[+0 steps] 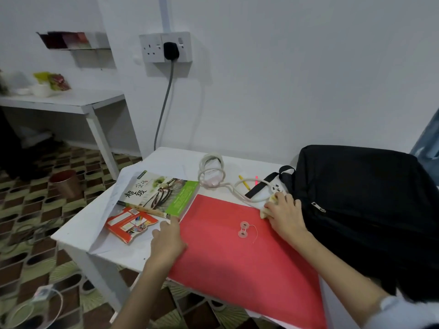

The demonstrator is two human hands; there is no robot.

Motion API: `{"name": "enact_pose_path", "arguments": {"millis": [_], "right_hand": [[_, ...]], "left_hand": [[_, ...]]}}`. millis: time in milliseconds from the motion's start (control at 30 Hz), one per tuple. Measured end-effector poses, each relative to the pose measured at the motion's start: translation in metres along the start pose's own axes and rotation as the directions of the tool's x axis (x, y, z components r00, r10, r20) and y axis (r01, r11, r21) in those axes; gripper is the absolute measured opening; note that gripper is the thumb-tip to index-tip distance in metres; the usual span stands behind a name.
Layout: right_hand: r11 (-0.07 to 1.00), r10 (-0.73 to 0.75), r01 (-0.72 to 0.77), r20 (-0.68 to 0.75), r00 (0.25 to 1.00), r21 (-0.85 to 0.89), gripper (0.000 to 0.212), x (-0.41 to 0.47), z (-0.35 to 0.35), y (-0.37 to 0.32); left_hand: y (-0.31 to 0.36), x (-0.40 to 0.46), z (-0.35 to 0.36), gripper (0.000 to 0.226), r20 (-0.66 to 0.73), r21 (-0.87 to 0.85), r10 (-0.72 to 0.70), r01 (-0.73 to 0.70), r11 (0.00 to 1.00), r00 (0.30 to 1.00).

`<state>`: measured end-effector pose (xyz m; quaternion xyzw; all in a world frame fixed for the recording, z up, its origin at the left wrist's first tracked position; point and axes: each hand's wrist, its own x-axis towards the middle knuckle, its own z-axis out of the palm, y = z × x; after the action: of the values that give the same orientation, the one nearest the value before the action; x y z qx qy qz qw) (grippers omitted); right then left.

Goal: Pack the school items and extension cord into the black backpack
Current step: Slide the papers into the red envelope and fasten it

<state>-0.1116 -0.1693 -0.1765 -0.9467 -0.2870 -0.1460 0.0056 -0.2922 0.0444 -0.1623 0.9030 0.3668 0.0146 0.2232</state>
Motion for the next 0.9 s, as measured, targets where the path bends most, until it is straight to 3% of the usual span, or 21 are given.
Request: {"name": "enact_pose_path", "arguments": {"millis": [67, 100, 200, 267, 367, 533, 667, 767, 833, 900], "right_hand": [[0.999, -0.031, 0.032, -0.020, 0.999, 0.023, 0.030, -0.005, 0.000, -0.002], [0.996, -0.055, 0.059, -0.065, 0.996, 0.070, 0.031, -0.010, -0.001, -0.004], [0.917, -0.080, 0.163, -0.234, 0.969, 0.363, 0.012, -0.028, 0.009, -0.014], [0.846, -0.042, 0.150, -0.216, 0.975, 0.512, 0.005, -0.035, 0.017, -0.021], [0.857, -0.002, 0.102, -0.194, 0.981, 0.505, 0.008, -0.037, 0.022, -0.021], [0.984, -0.006, 0.055, -0.273, 0.962, 0.170, 0.019, -0.033, 0.018, -0.011], [0.991, -0.004, 0.033, -0.222, 0.975, 0.128, 0.025, -0.028, 0.021, 0.001], [0.983, 0.002, 0.035, -0.199, 0.980, 0.182, 0.024, -0.027, 0.018, -0.003], [0.974, 0.008, 0.053, -0.265, 0.964, 0.222, 0.020, -0.029, 0.014, -0.008], [0.949, 0.003, 0.104, -0.338, 0.941, 0.297, 0.019, -0.036, 0.011, -0.015]], "left_hand": [[0.010, 0.003, 0.007, 0.058, -0.097, 0.204, 0.140, -0.118, 0.972, 0.985], [0.015, 0.008, 0.013, 0.056, -0.122, 0.196, 0.253, -0.226, 0.954, 0.960], [0.040, 0.020, 0.032, 0.041, -0.127, -0.029, 0.563, -0.570, 0.821, 0.817], [0.059, 0.023, 0.043, 0.028, -0.118, -0.133, 0.639, -0.650, 0.748, 0.760], [0.081, 0.032, 0.058, 0.025, -0.071, -0.156, 0.690, -0.692, 0.705, 0.720], [0.100, 0.045, 0.065, 0.028, 0.084, 0.081, 0.731, -0.736, 0.672, 0.677], [0.107, 0.041, 0.067, 0.026, 0.073, 0.209, 0.773, -0.768, 0.606, 0.630], [0.109, 0.038, 0.074, 0.030, 0.084, 0.335, 0.747, -0.725, 0.602, 0.660], [0.111, 0.037, 0.076, 0.033, 0.096, 0.391, 0.721, -0.692, 0.606, 0.686], [0.111, 0.041, 0.071, 0.034, 0.071, 0.332, 0.662, -0.644, 0.689, 0.746]]}}
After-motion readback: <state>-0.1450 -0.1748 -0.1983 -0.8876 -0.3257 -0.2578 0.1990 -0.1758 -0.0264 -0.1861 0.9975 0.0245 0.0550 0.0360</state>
